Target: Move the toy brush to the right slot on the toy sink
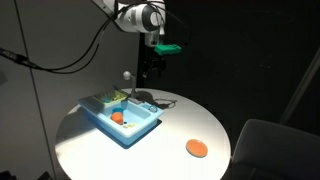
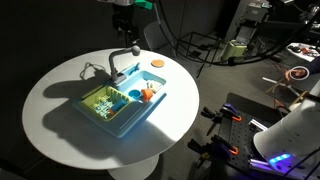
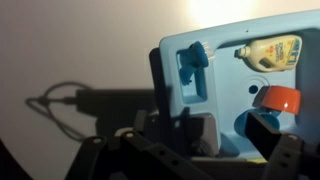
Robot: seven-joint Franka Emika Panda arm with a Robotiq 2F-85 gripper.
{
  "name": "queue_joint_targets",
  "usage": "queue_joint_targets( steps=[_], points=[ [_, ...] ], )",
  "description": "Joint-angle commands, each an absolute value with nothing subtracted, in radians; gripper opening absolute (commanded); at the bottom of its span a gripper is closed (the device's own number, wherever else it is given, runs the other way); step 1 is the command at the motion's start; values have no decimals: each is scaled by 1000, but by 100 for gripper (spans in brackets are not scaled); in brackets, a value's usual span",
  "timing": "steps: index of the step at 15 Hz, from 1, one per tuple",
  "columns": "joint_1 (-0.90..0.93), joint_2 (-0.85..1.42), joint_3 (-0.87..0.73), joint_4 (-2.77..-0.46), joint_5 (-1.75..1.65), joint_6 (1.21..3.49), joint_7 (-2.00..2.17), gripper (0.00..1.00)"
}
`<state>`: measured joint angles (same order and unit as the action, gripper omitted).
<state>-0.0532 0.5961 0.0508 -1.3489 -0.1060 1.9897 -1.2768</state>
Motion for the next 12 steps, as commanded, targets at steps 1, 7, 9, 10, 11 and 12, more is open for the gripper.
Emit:
queue_joint_targets(
  steps=[1,7,9,10,11,12],
  points=[
    [-49,483,57,-1454,-66,2110,-1149,100],
    [-2,331,48,-1640,-79,2317,-822,100],
    [13,293,51,-1697,-87,2367,-722,100],
    [20,276,52,-1722,-90,2387,-675,100],
    [27,259,53,-1747,-92,2407,-627,100],
    [33,241,55,-1771,-95,2427,-584,100]
  ],
)
